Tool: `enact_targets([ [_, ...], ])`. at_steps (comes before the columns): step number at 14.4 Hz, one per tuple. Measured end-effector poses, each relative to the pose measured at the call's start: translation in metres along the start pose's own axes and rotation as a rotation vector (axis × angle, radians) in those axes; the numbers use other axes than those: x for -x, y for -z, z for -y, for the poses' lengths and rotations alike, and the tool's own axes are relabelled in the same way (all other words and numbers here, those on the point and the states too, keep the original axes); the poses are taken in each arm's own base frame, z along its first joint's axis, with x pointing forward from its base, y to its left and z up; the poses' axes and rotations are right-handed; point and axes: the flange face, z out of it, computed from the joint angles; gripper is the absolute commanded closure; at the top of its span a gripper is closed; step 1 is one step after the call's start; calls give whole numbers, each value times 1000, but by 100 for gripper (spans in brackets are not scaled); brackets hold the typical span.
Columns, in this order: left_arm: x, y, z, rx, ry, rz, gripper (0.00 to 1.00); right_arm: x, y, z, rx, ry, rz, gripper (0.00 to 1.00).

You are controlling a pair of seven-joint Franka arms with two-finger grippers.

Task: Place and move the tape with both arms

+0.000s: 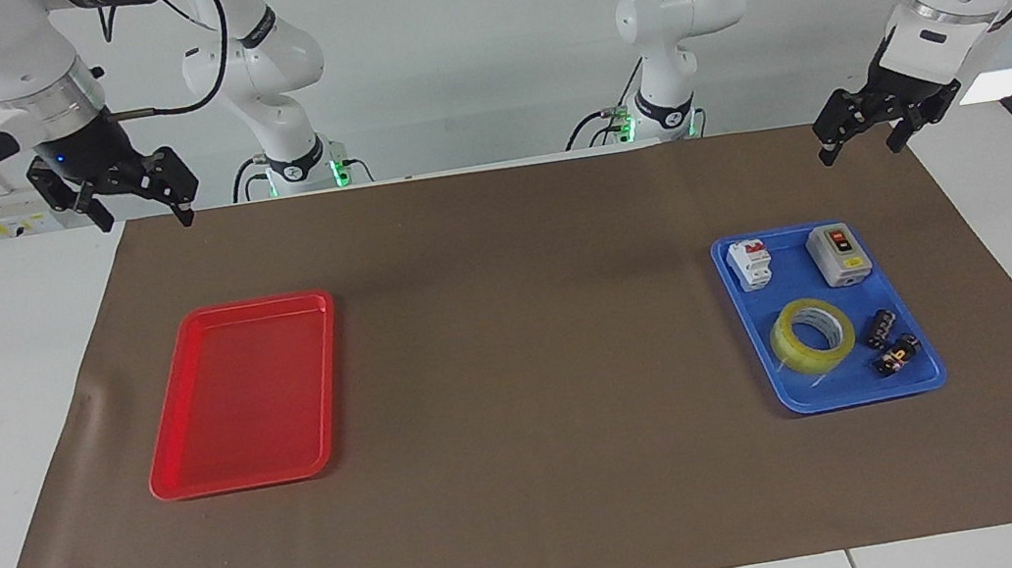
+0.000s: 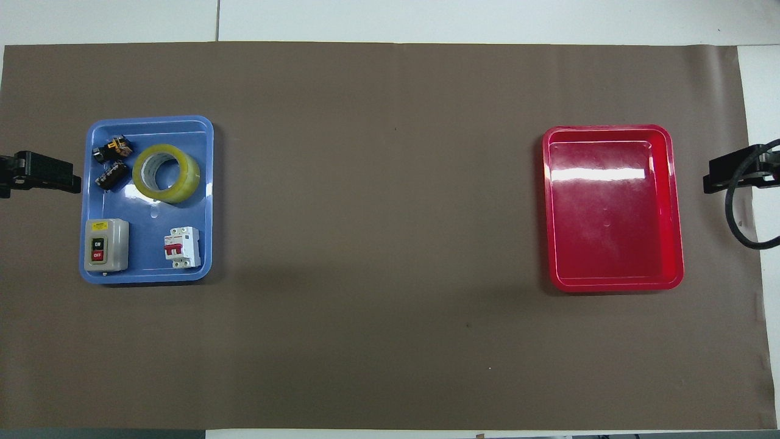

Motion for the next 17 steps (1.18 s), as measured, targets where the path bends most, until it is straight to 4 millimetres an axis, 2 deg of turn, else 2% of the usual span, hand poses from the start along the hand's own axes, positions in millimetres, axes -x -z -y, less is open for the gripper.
enact_targets([
  [3, -4, -2, 1, 0, 2, -28, 0, 0, 0, 0, 0, 0, 0, 0],
  [5, -16, -18, 2, 0, 3, -53, 0, 0, 0, 0, 0, 0, 0, 0],
  [7, -35, -49, 3, 1, 5, -69, 0, 0, 0, 0, 0, 0, 0, 0],
  [12, -85, -145, 7, 4, 6, -91, 0, 0, 0, 0, 0, 0, 0, 0],
  [14, -95, -182, 8, 1, 0, -106, 0, 0, 0, 0, 0, 0, 0, 0],
  [17, -97, -228, 13, -3, -16, -135, 0, 0, 0, 0, 0, 0, 0, 0],
])
